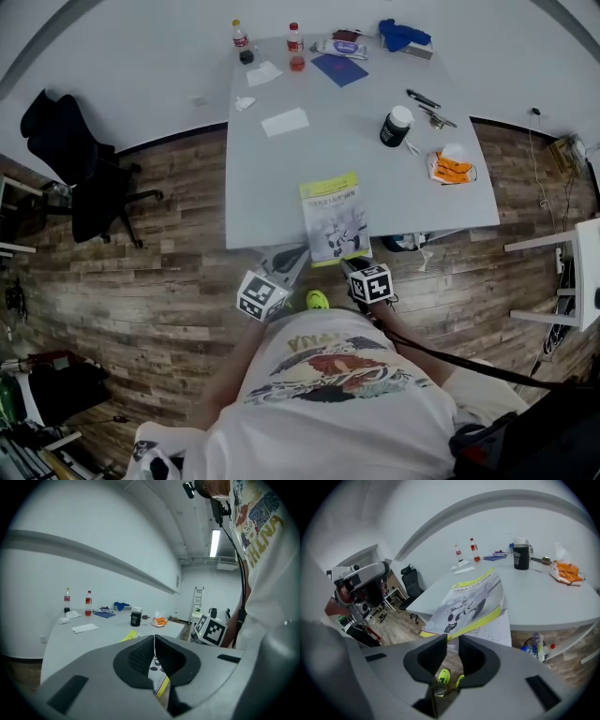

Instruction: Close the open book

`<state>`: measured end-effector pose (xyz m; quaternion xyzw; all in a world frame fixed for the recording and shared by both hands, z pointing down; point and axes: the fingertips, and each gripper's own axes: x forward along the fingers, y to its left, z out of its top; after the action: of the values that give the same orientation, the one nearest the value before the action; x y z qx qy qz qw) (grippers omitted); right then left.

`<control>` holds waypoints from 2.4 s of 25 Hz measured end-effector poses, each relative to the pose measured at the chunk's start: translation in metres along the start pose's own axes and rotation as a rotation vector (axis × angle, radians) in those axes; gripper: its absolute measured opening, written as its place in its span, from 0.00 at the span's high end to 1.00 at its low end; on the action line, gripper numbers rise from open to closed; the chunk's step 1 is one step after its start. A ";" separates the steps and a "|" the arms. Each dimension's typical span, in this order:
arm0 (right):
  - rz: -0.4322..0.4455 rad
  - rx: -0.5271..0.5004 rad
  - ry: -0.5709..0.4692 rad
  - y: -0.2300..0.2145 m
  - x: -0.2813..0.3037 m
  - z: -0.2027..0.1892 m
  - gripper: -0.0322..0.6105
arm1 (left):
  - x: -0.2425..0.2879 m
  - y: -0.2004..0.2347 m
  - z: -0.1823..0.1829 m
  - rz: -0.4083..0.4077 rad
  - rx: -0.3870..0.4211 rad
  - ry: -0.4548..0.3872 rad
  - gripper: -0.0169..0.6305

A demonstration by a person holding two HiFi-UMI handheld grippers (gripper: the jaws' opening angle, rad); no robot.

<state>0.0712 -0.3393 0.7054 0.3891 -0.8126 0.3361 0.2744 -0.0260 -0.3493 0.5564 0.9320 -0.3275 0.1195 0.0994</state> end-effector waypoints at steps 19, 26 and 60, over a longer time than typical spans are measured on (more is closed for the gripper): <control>-0.107 -0.098 -0.391 -0.028 -0.114 0.122 0.84 | -0.016 0.005 0.072 0.017 0.028 -0.144 0.95; 0.078 -0.190 -0.472 0.039 -0.104 0.173 0.84 | -0.018 0.008 0.105 0.036 0.016 -0.216 0.95; 0.317 -0.220 -0.336 0.113 -0.065 0.177 0.89 | -0.012 0.018 0.096 0.023 -0.103 -0.196 0.95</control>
<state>-0.0186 -0.3915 0.5114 0.2750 -0.9293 0.2151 0.1201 -0.0318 -0.3813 0.4639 0.9290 -0.3520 0.0118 0.1134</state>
